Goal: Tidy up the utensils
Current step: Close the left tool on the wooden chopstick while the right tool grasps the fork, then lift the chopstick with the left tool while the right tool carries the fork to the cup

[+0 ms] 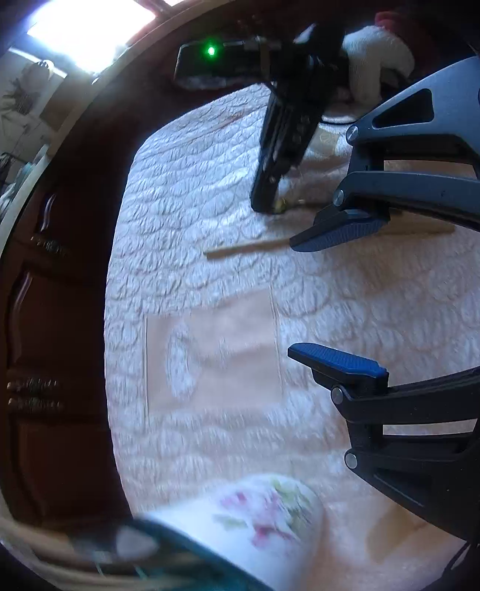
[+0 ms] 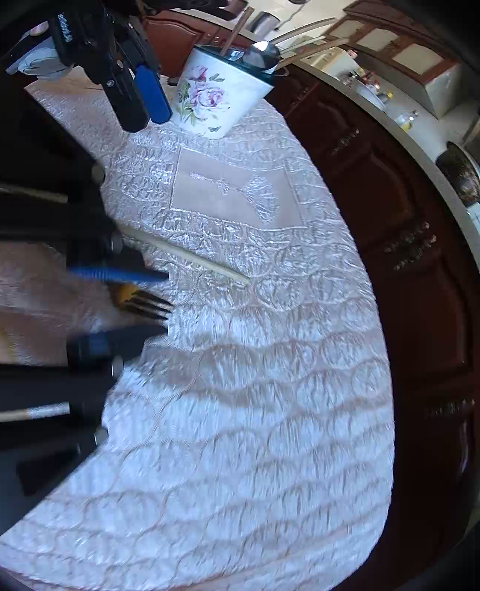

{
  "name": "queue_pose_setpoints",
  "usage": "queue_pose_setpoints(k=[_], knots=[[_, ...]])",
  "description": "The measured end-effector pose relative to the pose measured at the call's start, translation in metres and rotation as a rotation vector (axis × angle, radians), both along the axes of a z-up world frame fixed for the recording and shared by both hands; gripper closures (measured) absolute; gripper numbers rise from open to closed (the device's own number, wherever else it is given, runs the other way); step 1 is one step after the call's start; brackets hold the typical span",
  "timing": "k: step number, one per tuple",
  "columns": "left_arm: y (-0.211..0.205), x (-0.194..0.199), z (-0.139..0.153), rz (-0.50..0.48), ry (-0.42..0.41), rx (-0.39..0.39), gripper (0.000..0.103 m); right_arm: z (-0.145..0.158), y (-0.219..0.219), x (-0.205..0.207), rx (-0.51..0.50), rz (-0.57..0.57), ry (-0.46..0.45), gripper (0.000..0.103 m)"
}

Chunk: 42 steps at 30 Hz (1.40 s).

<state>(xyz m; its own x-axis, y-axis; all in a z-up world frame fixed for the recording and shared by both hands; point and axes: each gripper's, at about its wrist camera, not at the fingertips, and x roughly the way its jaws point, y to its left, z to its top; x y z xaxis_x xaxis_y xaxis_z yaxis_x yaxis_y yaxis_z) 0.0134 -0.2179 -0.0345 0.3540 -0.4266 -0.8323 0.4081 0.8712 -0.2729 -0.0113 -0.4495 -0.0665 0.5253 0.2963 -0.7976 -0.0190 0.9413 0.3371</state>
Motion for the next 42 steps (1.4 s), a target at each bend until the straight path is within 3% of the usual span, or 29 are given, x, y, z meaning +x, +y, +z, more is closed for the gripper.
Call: queue_pose_setpoints(k=[5, 12, 16, 18, 19, 20, 22, 27, 36, 42], knots=[[-0.027, 0.02, -0.009, -0.037, 0.041, -0.01, 0.052, 0.006, -0.005, -0.017, -0.003, 0.011, -0.04, 0.101], [-0.074, 0.051, -0.03, -0.059, 0.07, 0.032, 0.052, 0.0, -0.029, -0.046, 0.05, -0.01, -0.021, 0.101], [-0.096, 0.062, -0.041, -0.077, 0.046, 0.07, 0.053, -0.003, -0.037, -0.054, 0.064, -0.025, -0.023, 0.101], [-0.103, 0.065, -0.043, -0.087, 0.024, 0.089, 0.068, -0.003, -0.038, -0.055, 0.069, -0.028, -0.026, 0.101], [-0.104, 0.066, -0.044, -0.095, 0.021, 0.097, 0.086, -0.003, -0.039, -0.055, 0.071, -0.03, -0.027, 0.101], [-0.103, 0.066, -0.045, -0.104, 0.033, 0.095, 0.097, -0.004, -0.038, -0.054, 0.072, -0.03, -0.028, 0.101], [-0.096, 0.067, -0.044, -0.118, 0.067, 0.058, 0.097, -0.002, -0.035, -0.054, 0.073, -0.026, -0.032, 0.101], [-0.054, 0.054, -0.018, -0.094, 0.032, 0.01, 0.098, 0.02, -0.02, -0.054, 0.063, -0.004, -0.081, 0.102], [0.026, 0.016, 0.056, -0.03, -0.097, -0.058, 0.098, 0.074, 0.008, -0.052, 0.038, 0.056, -0.181, 0.102], [0.069, -0.006, 0.084, 0.017, -0.158, -0.069, 0.098, 0.096, 0.038, -0.054, 0.022, 0.107, -0.221, 0.102]])
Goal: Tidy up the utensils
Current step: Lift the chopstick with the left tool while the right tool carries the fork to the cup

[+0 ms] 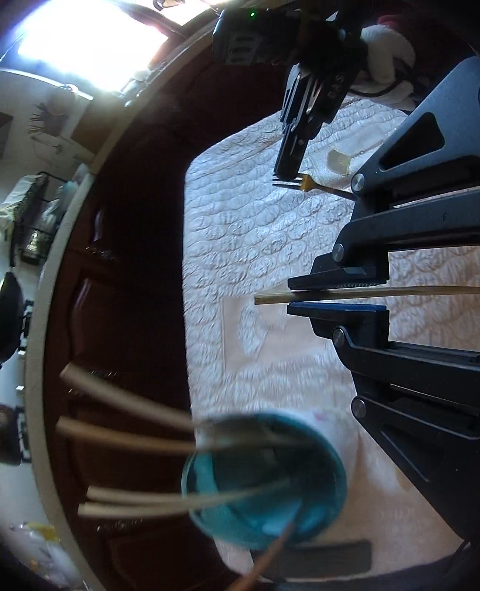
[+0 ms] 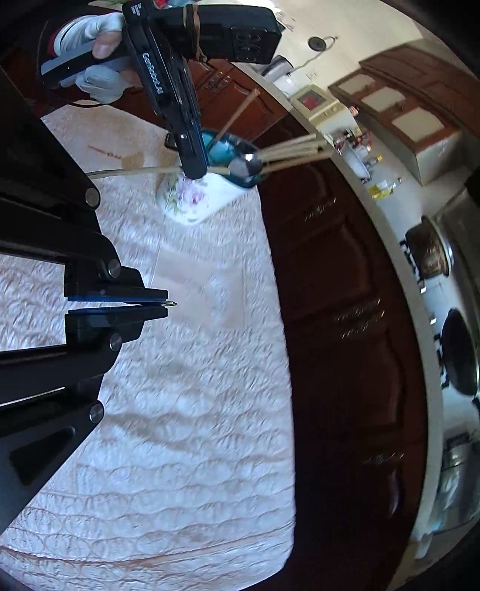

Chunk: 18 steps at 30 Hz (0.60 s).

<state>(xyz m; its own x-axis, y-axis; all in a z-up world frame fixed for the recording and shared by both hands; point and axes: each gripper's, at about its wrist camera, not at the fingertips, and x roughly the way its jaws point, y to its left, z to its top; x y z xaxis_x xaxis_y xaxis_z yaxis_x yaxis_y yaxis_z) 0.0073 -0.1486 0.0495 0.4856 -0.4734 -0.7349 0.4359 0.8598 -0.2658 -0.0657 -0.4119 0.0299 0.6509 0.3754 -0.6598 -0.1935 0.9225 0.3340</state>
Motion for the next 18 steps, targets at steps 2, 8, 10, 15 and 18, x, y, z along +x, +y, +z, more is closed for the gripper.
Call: queue_pose_setpoints(k=[2, 8, 10, 15, 18], knots=[[0.009, -0.004, 0.006, 0.014, -0.009, -0.01, 0.098, 0.008, 0.01, 0.0, -0.002, 0.014, -0.013, 0.102], [0.034, -0.018, 0.026, 0.041, -0.045, -0.034, 0.099, 0.022, 0.031, -0.001, -0.023, 0.046, -0.039, 0.102], [0.039, -0.02, 0.03, 0.048, -0.047, -0.043, 0.099, 0.026, 0.036, -0.002, -0.024, 0.052, -0.047, 0.102], [0.057, -0.027, 0.039, 0.075, -0.066, -0.059, 0.099, 0.036, 0.048, -0.001, -0.031, 0.069, -0.062, 0.102], [0.062, -0.029, 0.043, 0.086, -0.074, -0.061, 0.099, 0.039, 0.051, 0.0, -0.034, 0.078, -0.066, 0.102]])
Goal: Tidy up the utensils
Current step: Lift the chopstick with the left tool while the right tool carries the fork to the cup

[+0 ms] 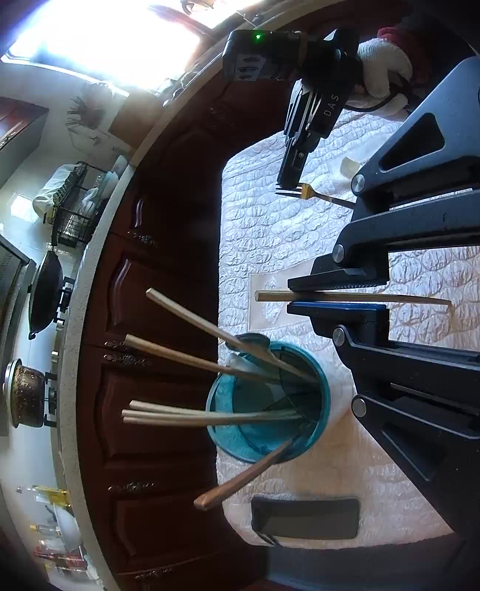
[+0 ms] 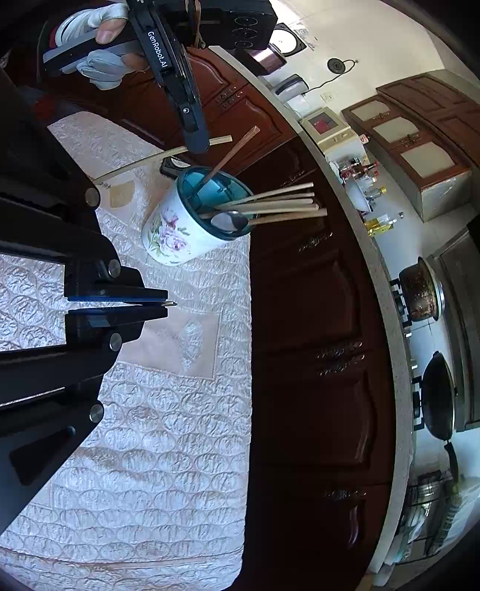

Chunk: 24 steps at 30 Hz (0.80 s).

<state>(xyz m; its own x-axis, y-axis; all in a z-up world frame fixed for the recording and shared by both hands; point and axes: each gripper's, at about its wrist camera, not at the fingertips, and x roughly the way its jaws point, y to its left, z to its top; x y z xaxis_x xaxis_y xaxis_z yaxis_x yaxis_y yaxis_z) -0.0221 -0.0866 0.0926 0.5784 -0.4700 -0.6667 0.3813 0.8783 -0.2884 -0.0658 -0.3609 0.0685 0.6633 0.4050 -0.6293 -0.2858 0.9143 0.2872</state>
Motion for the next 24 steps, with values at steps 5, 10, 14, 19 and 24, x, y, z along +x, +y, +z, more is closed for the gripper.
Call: queue_pose_setpoints(k=[5, 10, 14, 19, 24], knots=[[0.008, -0.002, 0.004, 0.011, 0.007, -0.018, 0.099, 0.006, 0.008, 0.002, -0.006, 0.014, -0.007, 0.102], [0.025, -0.006, 0.019, 0.015, 0.001, -0.055, 0.099, 0.013, 0.019, 0.006, -0.011, 0.034, -0.016, 0.102], [0.048, -0.006, 0.043, 0.036, -0.01, -0.107, 0.099, 0.022, 0.028, 0.01, -0.007, 0.055, -0.034, 0.102], [0.074, 0.001, 0.076, 0.089, -0.059, -0.142, 0.099, 0.045, 0.045, 0.022, 0.01, 0.079, -0.076, 0.102], [0.091, 0.011, 0.107, 0.181, -0.175, -0.129, 0.099, 0.075, 0.072, 0.036, 0.017, 0.085, -0.148, 0.102]])
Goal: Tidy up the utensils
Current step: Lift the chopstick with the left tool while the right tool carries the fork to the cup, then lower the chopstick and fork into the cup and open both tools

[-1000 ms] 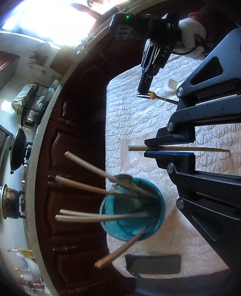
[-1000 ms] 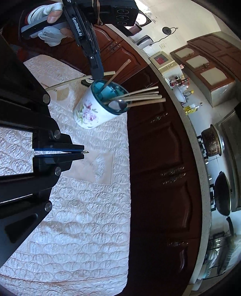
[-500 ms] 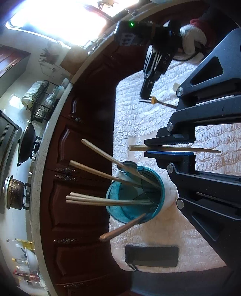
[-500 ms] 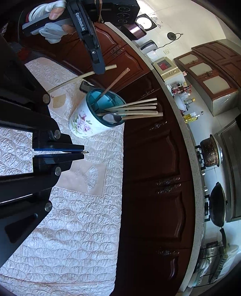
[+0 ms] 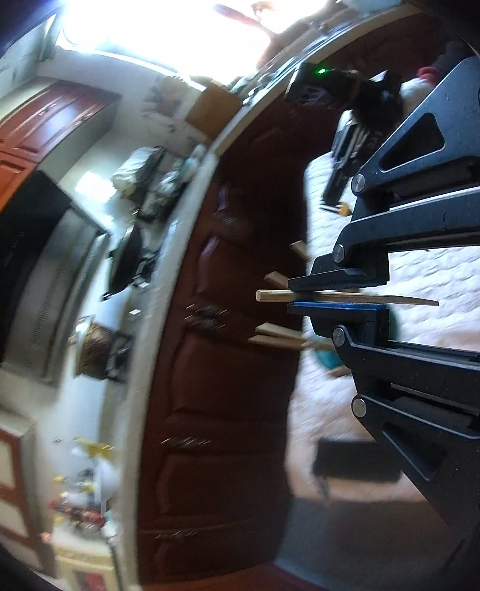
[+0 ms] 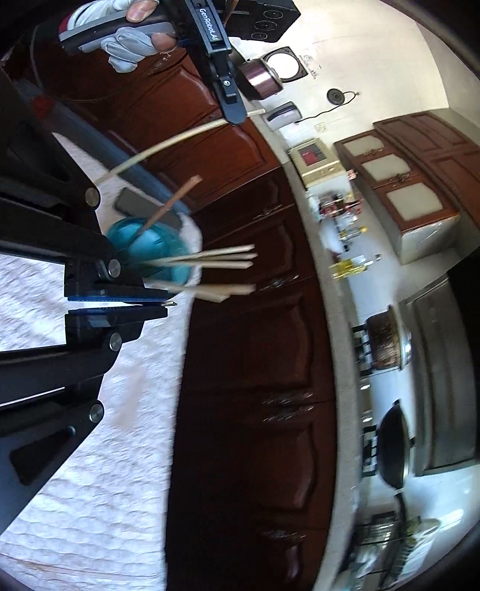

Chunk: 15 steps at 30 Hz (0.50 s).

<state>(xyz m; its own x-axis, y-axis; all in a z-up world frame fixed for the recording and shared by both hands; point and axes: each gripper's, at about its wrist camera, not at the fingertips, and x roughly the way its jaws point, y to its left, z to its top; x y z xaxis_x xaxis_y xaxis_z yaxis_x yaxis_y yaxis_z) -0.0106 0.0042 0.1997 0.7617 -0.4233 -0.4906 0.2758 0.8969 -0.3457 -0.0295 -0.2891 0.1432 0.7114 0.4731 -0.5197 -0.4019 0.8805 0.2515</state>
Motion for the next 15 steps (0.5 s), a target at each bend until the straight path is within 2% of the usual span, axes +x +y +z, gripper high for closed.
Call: queue_pose_setpoints(k=[4, 9, 15], knots=[[0.006, 0.011, 0.009, 0.092, -0.084, 0.035, 0.099, 0.015, 0.03, 0.015, -0.028, -0.018, -0.047, 0.102], [0.001, 0.027, -0.002, 0.173, -0.15, 0.093, 0.099, 0.012, 0.073, 0.032, -0.137, -0.038, -0.104, 0.102], [-0.007, 0.044, -0.033, 0.19, -0.145, 0.145, 0.099, -0.011, 0.11, 0.046, -0.25, -0.044, -0.14, 0.102]])
